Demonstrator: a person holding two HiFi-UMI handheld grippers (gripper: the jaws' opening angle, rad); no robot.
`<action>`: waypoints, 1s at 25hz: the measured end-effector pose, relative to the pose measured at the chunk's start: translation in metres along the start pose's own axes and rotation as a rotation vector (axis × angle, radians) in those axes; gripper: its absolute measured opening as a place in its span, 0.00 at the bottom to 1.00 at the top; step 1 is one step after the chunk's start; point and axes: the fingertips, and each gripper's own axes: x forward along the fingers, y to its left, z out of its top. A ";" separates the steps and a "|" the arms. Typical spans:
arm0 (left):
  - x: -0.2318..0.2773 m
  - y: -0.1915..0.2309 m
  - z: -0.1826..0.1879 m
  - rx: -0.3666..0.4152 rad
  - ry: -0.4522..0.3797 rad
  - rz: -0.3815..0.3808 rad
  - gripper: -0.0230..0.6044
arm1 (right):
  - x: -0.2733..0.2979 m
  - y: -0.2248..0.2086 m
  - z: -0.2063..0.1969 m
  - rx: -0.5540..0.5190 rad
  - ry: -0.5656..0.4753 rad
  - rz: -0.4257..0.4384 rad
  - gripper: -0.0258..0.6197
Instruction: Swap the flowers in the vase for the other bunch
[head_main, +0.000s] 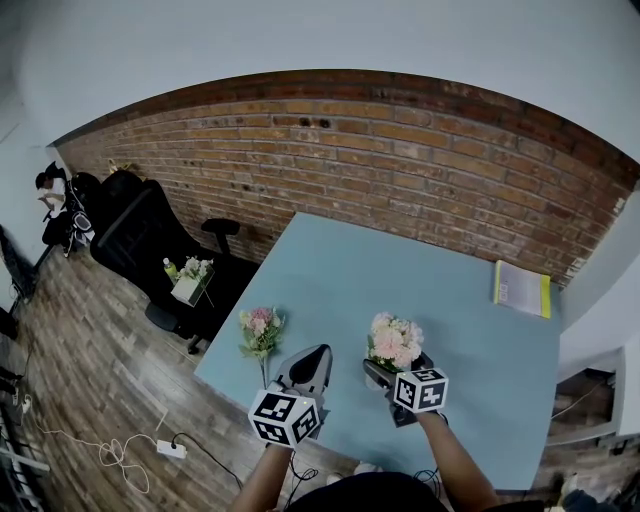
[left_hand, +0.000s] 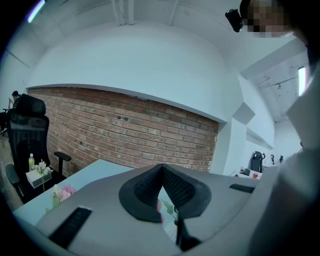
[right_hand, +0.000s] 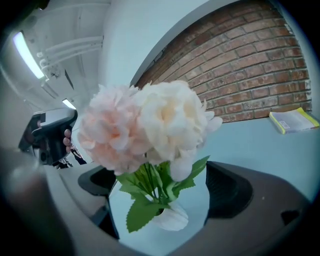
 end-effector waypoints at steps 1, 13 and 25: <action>0.000 0.001 0.001 0.000 0.000 0.002 0.04 | 0.002 0.000 0.000 0.003 0.003 0.000 0.87; 0.003 0.008 -0.004 -0.005 0.010 0.011 0.04 | 0.010 -0.001 -0.004 -0.001 0.037 0.008 0.87; 0.001 0.009 -0.006 -0.018 0.009 0.016 0.04 | 0.009 0.007 -0.004 -0.045 0.069 0.056 0.79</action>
